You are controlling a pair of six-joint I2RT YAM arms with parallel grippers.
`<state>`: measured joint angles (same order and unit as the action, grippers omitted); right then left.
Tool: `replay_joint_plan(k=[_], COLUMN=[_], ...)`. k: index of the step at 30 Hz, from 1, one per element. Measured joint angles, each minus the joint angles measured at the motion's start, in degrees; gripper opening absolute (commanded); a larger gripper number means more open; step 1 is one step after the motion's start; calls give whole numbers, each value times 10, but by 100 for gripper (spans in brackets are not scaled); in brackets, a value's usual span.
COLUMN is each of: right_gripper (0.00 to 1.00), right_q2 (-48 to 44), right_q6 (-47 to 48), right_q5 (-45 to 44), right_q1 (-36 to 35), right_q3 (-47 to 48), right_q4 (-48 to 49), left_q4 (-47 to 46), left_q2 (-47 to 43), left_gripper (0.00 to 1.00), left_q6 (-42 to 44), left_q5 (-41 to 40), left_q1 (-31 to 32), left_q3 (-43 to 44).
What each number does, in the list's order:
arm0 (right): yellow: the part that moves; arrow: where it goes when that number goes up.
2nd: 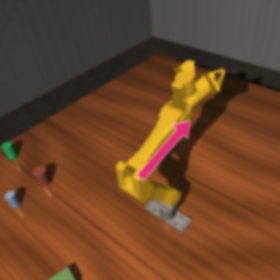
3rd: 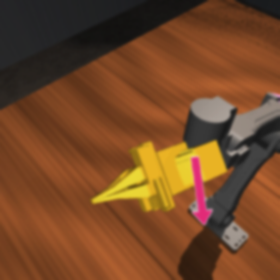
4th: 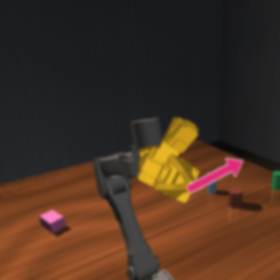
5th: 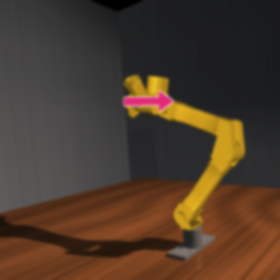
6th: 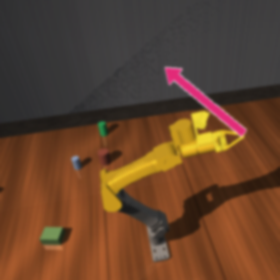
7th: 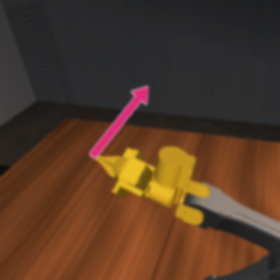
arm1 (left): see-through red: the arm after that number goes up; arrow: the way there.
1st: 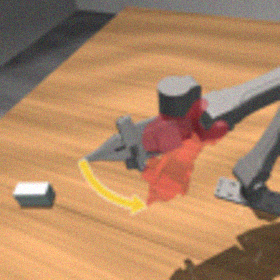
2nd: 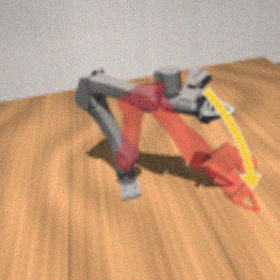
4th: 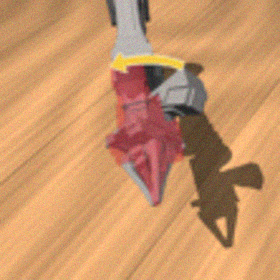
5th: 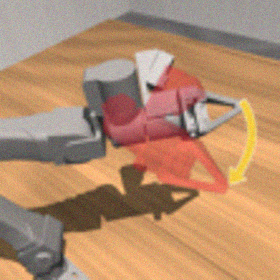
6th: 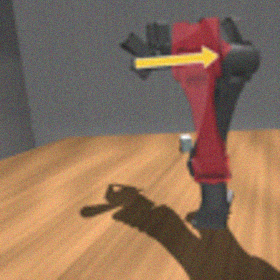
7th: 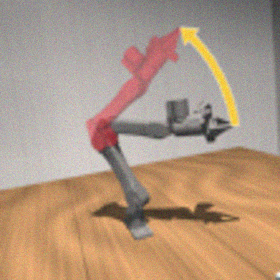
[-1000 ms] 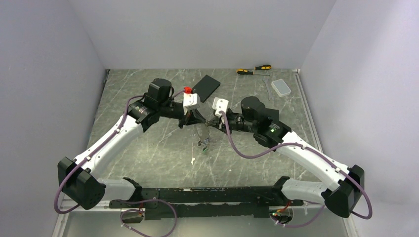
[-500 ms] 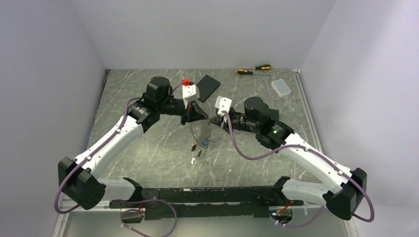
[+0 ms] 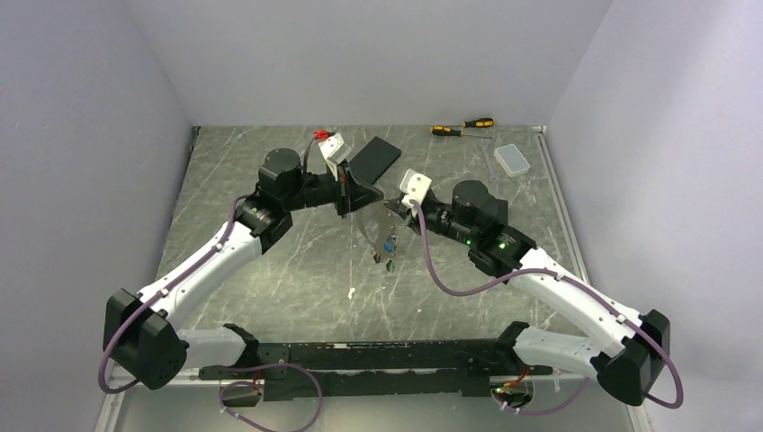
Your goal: Put the keys on the keyring
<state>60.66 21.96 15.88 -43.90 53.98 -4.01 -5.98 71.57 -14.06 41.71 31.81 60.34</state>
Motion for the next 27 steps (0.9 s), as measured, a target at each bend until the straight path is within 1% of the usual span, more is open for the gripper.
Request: replay_joint_plan(k=[6, 11, 17, 21, 22, 25, 27], right_gripper=[0, 0, 0, 0, 6, 30, 38], right_q2=[0, 10, 51, 75, 80, 84, 82], right_q6=[7, 24, 36, 36, 36, 34, 29], right_q5=[-10, 8, 33, 47, 49, 53, 57], right_q1=[2, 4, 7, 7, 7, 7, 3], right_q3=[-22, -36, -32, -26, -25, -23, -24], right_q4=[74, 132, 186, 200, 200, 200, 195], left_q4=[-72, -140, -174, -183, -184, -195, -209], left_q2=[-9, -10, -8, -8, -8, -8, -9], left_gripper=[0, 0, 0, 0, 0, 0, 0], left_q6=[-75, -125, -143, -144, -146, -152, -152], left_q5=[-73, -121, -151, -170, -173, -178, -178], left_q1=[1, 1, -3, -4, -5, -5, -5], left_q3=[-27, -60, -68, -75, -76, -81, -82])
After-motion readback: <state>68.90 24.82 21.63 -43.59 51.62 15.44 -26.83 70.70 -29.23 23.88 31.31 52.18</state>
